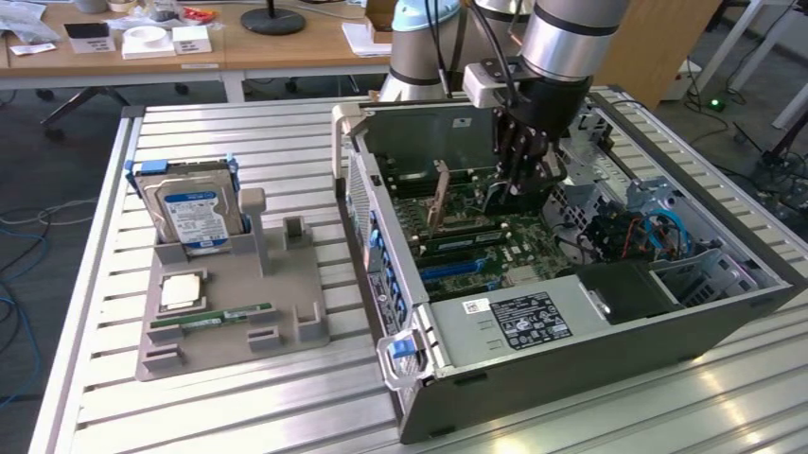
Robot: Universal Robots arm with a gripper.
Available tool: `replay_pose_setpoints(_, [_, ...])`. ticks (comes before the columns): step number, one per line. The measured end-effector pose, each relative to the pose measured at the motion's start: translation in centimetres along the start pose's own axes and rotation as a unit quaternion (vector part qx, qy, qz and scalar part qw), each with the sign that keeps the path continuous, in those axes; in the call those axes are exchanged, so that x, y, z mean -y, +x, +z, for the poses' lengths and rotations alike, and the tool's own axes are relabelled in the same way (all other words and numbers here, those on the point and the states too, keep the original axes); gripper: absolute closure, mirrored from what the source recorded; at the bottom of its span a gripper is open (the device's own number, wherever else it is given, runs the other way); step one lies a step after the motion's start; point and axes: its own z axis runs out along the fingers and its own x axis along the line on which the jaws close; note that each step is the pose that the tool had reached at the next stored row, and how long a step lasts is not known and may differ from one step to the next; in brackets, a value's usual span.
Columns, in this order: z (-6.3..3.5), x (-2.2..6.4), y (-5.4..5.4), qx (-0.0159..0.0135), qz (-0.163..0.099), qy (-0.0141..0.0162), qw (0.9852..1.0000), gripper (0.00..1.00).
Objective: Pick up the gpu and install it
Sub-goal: 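Insert the gpu into the slot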
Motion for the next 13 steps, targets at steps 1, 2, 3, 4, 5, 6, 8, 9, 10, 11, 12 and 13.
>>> replay_pose_setpoints(1, [0.05,0.0,0.0,0.0001,0.0,0.0,1.0,0.74])
replay_pose_setpoints(2, [0.1,0.0,0.01,0.0,0.0,0.0001,1.0,0.74])
replay_pose_setpoints(3, [0.15,0.0,0.01,-0.0001,0.0,0.0001,1.0,0.74])
replay_pose_setpoints(4, [0.2,-0.01,0.01,-0.0001,0.0,0.0002,1.0,0.74])
replay_pose_setpoints(5, [0.25,-0.01,0.01,-0.0001,0.0,0.0003,1.0,0.74])
replay_pose_setpoints(6, [0.29,-0.02,0.01,-0.0001,0.0,0.0004,1.0,0.74])
replay_pose_setpoints(8, [0.3,-0.02,0.02,-0.0003,0.0,0.0003,1.0,0.74])
replay_pose_setpoints(9, [0.3,-0.02,0.02,-0.0003,0.0,0.0004,1.0,0.74])
replay_pose_setpoints(10, [0.32,-0.02,0.02,-0.0002,0.0,0.0004,1.0,0.74])
replay_pose_setpoints(11, [0.32,-0.02,0.01,-0.0002,0.0,0.0004,1.0,0.74])
replay_pose_setpoints(12, [0.32,-0.03,0.02,-0.0001,0.0,0.0005,1.0,0.74])
replay_pose_setpoints(13, [0.32,-0.07,0.01,-0.0002,0.0,0.0004,1.0,0.74])
